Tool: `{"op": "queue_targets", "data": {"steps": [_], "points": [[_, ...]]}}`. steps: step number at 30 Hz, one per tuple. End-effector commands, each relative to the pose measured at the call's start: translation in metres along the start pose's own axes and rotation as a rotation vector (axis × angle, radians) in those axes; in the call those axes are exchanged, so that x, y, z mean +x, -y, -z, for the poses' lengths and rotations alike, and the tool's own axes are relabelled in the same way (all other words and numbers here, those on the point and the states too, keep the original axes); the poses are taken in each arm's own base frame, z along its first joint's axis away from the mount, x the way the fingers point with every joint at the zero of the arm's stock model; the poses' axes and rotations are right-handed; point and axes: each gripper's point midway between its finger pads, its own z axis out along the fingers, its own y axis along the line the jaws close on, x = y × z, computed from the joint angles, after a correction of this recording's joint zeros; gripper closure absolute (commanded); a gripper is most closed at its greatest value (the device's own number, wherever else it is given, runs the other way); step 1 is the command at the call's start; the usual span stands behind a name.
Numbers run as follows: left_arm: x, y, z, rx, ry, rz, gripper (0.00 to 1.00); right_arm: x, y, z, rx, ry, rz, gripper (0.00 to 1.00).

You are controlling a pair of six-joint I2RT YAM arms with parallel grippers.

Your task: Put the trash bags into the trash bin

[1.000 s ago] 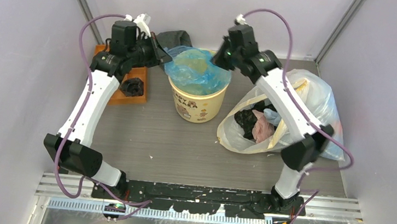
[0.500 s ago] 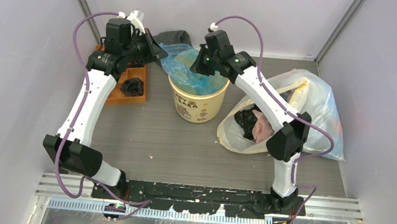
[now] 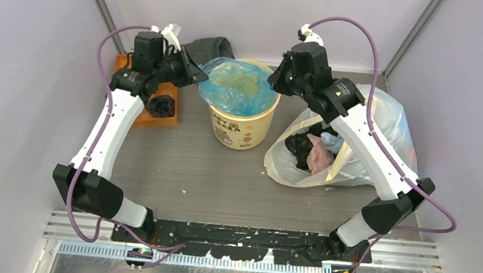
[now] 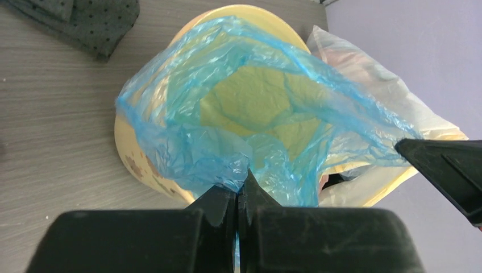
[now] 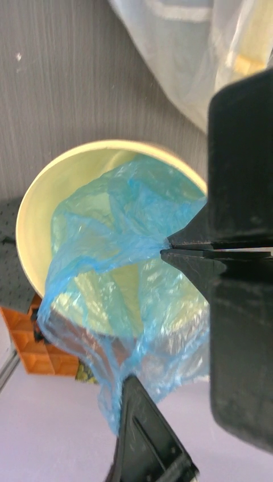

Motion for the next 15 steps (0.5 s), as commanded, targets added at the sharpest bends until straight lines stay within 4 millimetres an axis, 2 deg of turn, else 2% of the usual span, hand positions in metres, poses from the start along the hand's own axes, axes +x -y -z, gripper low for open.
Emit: {"op": "queue_targets", "data": {"steps": [1,6,9,15], "points": [[-0.003,0.01,0.024,0.01,0.05,-0.06,1.0,0.0,0.031,0.005,0.136,0.028,0.067,0.99],[0.001,-0.006,0.028,-0.08,0.031,-0.087,0.99,-0.016,0.068,0.008,0.332,0.063,0.144,0.99],[0.007,-0.016,0.032,-0.115,0.035,-0.092,0.99,-0.014,0.09,0.007,0.39,0.047,0.139,0.99],[0.019,-0.023,0.034,-0.126,0.017,-0.09,0.99,-0.006,0.09,0.009,0.354,0.021,0.118,0.99]]}}
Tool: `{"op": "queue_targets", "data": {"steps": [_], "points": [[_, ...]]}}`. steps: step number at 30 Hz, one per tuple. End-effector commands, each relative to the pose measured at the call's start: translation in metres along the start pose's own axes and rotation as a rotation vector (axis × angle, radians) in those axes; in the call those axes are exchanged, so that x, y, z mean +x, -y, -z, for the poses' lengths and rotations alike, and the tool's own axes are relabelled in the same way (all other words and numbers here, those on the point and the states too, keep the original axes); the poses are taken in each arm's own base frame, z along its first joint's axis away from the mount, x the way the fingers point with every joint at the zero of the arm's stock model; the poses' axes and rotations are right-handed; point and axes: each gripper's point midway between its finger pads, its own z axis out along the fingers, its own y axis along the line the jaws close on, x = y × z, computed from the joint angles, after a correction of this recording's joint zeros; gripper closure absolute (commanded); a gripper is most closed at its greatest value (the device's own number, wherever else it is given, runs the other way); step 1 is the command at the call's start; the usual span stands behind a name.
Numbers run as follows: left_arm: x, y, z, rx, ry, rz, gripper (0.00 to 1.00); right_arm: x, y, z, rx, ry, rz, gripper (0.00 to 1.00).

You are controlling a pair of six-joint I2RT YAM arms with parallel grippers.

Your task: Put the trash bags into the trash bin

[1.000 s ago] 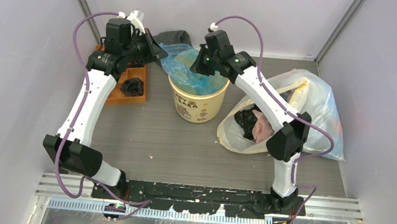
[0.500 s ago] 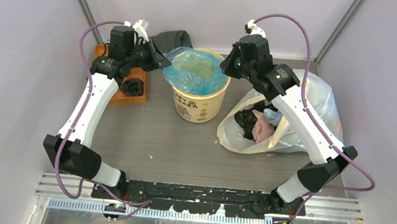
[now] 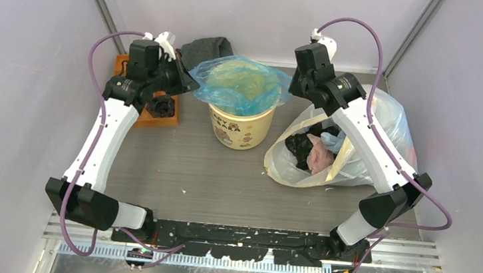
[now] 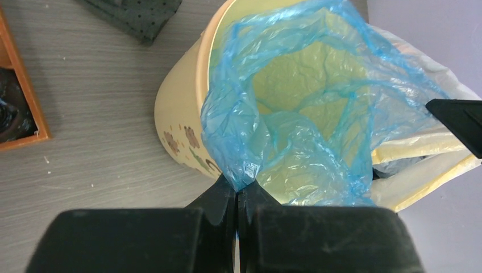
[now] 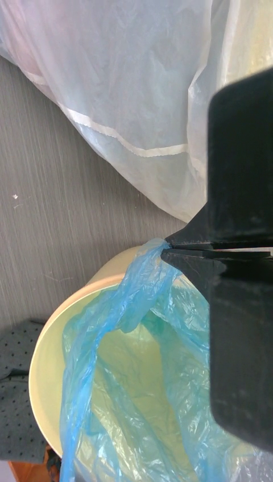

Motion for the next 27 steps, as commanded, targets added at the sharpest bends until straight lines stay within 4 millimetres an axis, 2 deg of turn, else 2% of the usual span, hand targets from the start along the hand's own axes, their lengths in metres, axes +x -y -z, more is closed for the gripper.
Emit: {"op": "queue_targets", "data": {"steps": [1,4,9,12,16,27], "points": [[0.006,-0.003,0.009,-0.009,0.008,-0.032,0.99,-0.006,0.007,0.012,0.004,0.029,-0.003,0.99],[0.014,-0.006,0.009,-0.008,-0.004,-0.031,1.0,-0.007,0.017,0.014,0.049,0.036,0.011,0.99],[0.023,-0.013,0.009,-0.019,-0.005,-0.031,0.99,-0.007,0.021,0.021,0.056,0.034,0.023,0.99],[0.033,-0.025,0.0,-0.048,-0.011,-0.018,1.0,0.003,0.029,0.015,0.088,0.018,0.046,0.99],[0.039,-0.032,-0.007,-0.046,-0.001,0.008,0.99,0.015,0.038,0.005,0.122,-0.003,0.059,0.99],[0.039,-0.038,-0.022,-0.023,0.072,0.043,1.0,0.02,0.053,-0.012,0.168,0.009,0.037,0.99]]}}
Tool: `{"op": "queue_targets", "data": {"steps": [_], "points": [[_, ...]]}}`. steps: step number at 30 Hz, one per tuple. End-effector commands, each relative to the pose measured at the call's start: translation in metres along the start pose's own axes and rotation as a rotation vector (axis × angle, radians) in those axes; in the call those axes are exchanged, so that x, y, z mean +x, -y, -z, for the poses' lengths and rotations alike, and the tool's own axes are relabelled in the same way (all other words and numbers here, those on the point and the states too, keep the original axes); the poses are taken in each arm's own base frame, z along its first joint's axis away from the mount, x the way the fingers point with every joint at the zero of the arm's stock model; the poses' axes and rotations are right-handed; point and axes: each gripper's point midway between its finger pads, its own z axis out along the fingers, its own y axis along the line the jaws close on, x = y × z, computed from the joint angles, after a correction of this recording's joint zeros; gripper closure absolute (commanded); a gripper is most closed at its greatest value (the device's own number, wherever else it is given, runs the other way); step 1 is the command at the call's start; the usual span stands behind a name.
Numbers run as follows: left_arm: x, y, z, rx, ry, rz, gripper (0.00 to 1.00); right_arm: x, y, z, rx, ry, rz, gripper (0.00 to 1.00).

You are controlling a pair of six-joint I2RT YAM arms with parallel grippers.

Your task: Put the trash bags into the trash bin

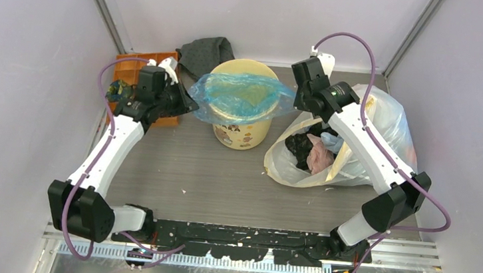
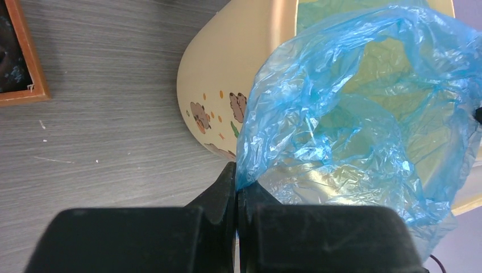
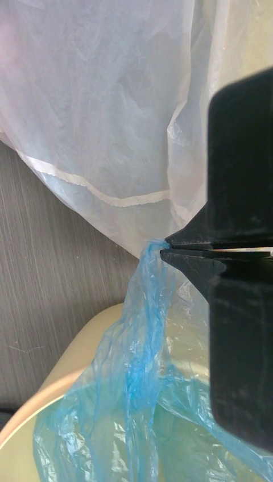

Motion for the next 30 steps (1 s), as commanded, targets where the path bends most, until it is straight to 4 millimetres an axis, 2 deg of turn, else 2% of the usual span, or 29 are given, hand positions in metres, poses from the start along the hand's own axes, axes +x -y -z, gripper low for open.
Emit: {"op": "queue_targets", "data": {"steps": [1,7,11,18,23,30], "points": [[-0.025,0.014,0.003,0.061,0.121,-0.006,1.0,-0.022,0.008,0.004,0.012,0.087,-0.051,0.99],[-0.033,0.016,-0.003,0.085,0.175,0.0,0.99,-0.018,0.002,-0.013,0.009,0.078,-0.053,0.99],[-0.044,0.008,-0.006,0.042,0.225,0.003,0.99,-0.026,-0.003,-0.022,0.007,0.092,-0.046,0.99],[-0.059,0.013,-0.021,0.056,0.239,-0.027,0.97,-0.039,-0.026,-0.035,-0.058,0.1,-0.034,0.99],[-0.053,0.011,-0.029,0.065,0.209,-0.03,0.98,-0.037,-0.032,-0.042,-0.063,0.083,-0.019,0.98],[-0.04,0.007,-0.029,0.069,0.188,-0.034,0.99,-0.015,-0.021,-0.048,-0.029,0.053,-0.019,0.98]]}}
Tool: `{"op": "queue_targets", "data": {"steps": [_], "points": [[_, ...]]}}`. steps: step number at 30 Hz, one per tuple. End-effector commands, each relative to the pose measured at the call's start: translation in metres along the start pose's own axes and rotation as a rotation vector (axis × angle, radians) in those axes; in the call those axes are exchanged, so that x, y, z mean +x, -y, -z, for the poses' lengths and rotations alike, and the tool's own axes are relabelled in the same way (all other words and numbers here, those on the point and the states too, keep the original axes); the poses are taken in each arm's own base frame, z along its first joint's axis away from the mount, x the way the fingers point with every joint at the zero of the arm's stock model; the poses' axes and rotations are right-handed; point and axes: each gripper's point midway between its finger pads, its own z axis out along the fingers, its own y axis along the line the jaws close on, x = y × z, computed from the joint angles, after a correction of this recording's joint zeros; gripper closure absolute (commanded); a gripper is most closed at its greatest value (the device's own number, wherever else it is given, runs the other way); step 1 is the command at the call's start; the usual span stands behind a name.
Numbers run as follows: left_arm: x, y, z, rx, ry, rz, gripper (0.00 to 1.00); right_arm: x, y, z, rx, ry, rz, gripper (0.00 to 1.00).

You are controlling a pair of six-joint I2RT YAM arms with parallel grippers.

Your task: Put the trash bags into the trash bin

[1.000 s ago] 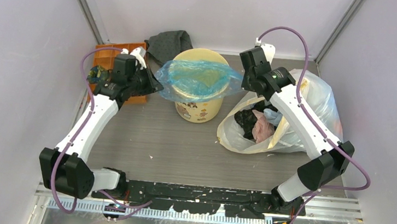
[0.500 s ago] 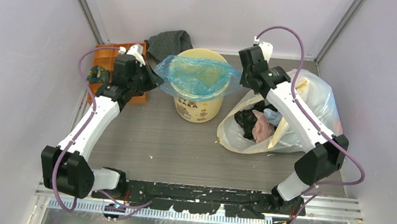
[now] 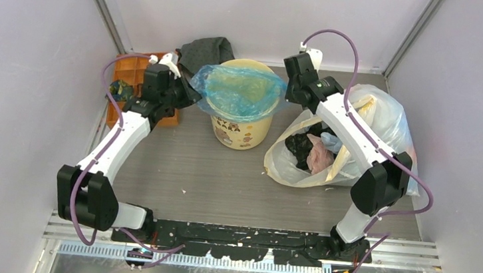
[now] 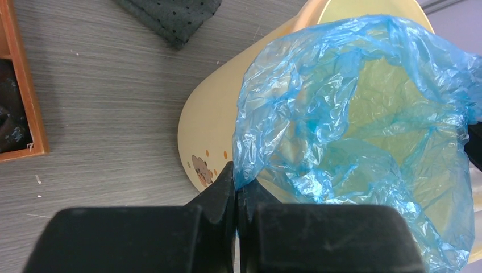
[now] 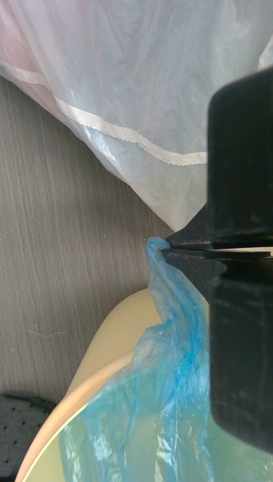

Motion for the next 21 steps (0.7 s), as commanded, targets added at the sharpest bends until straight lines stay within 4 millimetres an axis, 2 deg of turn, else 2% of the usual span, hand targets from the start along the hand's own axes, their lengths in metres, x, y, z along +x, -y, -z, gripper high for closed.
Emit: {"op": "queue_targets", "data": {"steps": [1,5,10,15,21], "points": [[-0.009,0.01,0.005,0.05,0.046,-0.033,0.99,-0.002,0.005,0.005,-0.008,0.032,-0.036,0.98],[-0.002,0.005,0.005,0.04,0.029,-0.015,0.99,0.008,0.008,0.001,0.004,0.018,-0.043,0.98],[-0.004,0.003,0.006,0.025,0.038,-0.016,0.99,0.007,0.008,-0.004,0.024,0.02,-0.047,0.98],[-0.009,0.0,0.001,0.011,0.048,-0.049,0.99,-0.006,0.003,-0.002,0.016,0.041,-0.051,0.98],[-0.021,0.003,-0.008,0.031,0.102,-0.084,0.99,-0.029,-0.007,-0.005,-0.009,0.095,-0.026,0.93]]}}
